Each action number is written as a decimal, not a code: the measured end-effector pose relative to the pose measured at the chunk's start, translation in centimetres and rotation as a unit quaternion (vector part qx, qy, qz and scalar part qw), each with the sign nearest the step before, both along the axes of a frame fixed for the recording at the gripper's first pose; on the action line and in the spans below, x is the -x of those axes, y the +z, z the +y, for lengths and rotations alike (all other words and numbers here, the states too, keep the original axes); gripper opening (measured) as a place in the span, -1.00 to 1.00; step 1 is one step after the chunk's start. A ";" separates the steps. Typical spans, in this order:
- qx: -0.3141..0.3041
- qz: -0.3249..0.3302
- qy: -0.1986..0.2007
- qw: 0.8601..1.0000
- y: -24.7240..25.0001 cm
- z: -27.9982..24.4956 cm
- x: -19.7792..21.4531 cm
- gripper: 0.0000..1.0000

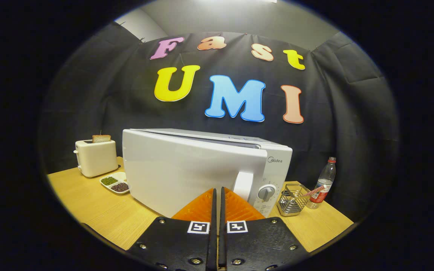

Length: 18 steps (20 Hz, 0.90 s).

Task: Open the microwave, put the food inside, and close the microwave door.

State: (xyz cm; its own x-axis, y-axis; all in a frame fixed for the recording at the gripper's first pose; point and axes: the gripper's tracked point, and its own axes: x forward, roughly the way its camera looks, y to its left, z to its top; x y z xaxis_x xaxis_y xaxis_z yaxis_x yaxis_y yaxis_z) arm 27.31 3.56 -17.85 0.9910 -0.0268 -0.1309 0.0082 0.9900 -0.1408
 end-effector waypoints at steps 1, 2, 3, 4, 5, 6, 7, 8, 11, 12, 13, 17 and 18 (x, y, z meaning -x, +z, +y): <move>-0.001 -0.002 -0.004 1.000 0.0 -0.3 -0.6 -0.95; -0.002 -0.002 -0.008 1.000 -0.1 -0.5 -1.2 -0.95; -0.002 -0.001 -0.011 1.000 -0.2 -0.6 -1.9 -0.95; -0.003 0.000 -0.013 1.000 -0.4 -0.7 -2.4 -0.95; -0.002 -0.002 -0.015 1.000 -0.5 -0.8 -3.1 -0.95; 0.001 -0.002 -0.018 1.000 -0.6 -0.9 -3.7 -0.95; 0.002 -0.004 -0.020 1.000 -0.6 -0.9 -4.4 -0.95; 0.000 -0.008 -0.021 1.000 -0.7 -0.9 -4.8 -0.95; -0.021 0.012 -0.021 0.999 -2.3 -1.0 -6.9 -0.95; -0.039 0.014 -0.023 0.999 -2.7 -1.1 -7.3 -0.96; -0.032 0.002 -0.029 0.999 -2.0 -1.0 -7.8 -0.93; 0.027 -0.023 -0.038 0.999 -2.1 -0.8 -7.8 -0.95; 0.032 -0.023 -0.037 0.999 -2.2 -0.9 -7.8 -0.94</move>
